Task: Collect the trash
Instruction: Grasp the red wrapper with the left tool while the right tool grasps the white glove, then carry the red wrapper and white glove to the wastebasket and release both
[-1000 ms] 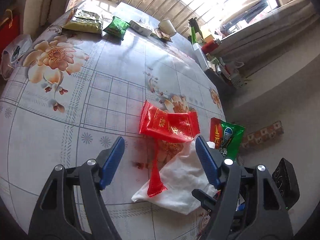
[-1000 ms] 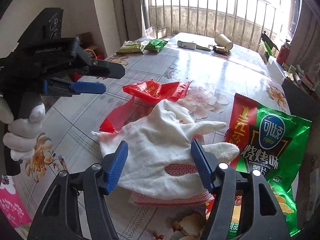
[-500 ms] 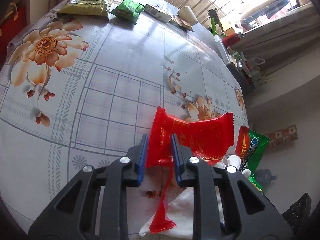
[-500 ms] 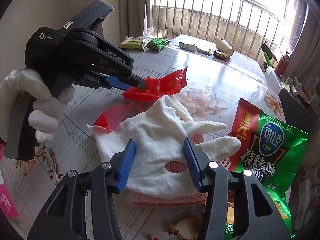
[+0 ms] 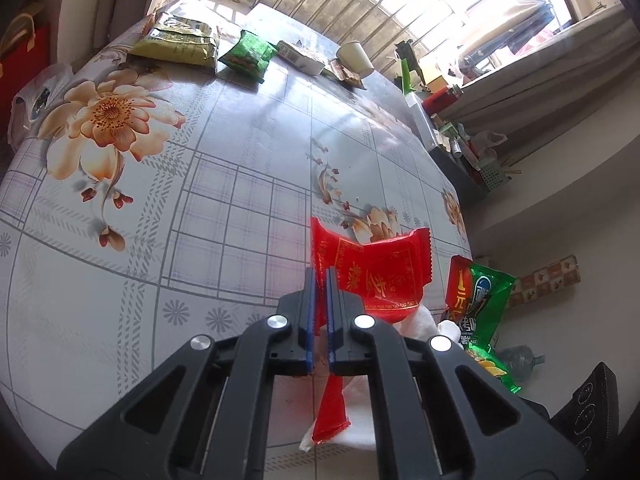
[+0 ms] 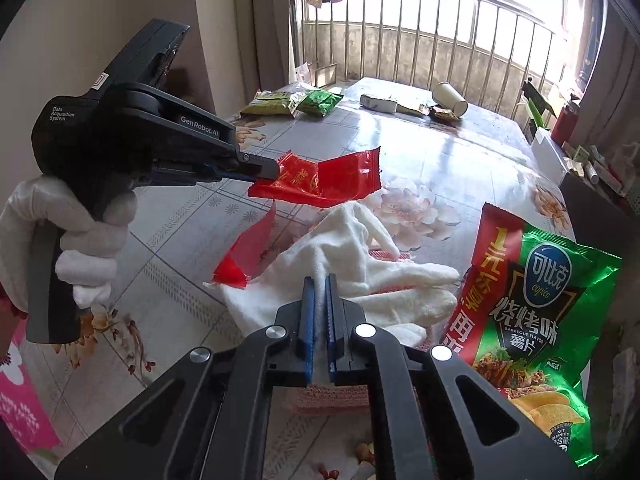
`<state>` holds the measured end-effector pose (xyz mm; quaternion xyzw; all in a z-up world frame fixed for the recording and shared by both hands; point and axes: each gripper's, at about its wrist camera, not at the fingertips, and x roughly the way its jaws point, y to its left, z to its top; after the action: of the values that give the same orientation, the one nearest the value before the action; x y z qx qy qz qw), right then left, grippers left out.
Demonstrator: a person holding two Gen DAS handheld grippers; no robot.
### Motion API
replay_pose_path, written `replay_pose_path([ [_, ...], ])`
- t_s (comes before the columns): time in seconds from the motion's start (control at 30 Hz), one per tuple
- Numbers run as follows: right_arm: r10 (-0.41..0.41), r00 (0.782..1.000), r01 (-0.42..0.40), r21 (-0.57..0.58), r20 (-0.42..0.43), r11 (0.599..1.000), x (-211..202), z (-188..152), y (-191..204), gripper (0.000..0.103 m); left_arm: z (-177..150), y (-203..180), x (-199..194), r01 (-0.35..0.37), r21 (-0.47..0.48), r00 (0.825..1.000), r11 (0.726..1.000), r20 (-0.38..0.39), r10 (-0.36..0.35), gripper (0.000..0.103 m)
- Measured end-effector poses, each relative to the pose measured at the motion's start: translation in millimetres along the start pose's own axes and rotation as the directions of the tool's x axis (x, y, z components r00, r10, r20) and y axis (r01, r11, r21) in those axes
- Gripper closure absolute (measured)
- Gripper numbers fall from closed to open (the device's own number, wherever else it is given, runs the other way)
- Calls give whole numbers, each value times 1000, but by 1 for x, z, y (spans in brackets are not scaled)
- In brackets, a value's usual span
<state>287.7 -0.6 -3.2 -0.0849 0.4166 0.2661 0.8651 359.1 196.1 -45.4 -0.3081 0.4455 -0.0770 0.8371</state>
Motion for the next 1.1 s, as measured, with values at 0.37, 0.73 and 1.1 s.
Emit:
replay_pose_path([
  [0.37,-4,982,-17,108,188,994,-81,15,-21,98,-6,-20,-86,54,49,984,997,167,-61,100],
  [0.73,-48,952,-9,186,302,982,-158,-7,-37,98,-35,-47,-154,6,155,964,988,263,-47,100],
  [1.1,-194,897,49,346,397,937,-262,-84,-84,98,-85,-136,-157,74,351,975,933,170,-141,100],
])
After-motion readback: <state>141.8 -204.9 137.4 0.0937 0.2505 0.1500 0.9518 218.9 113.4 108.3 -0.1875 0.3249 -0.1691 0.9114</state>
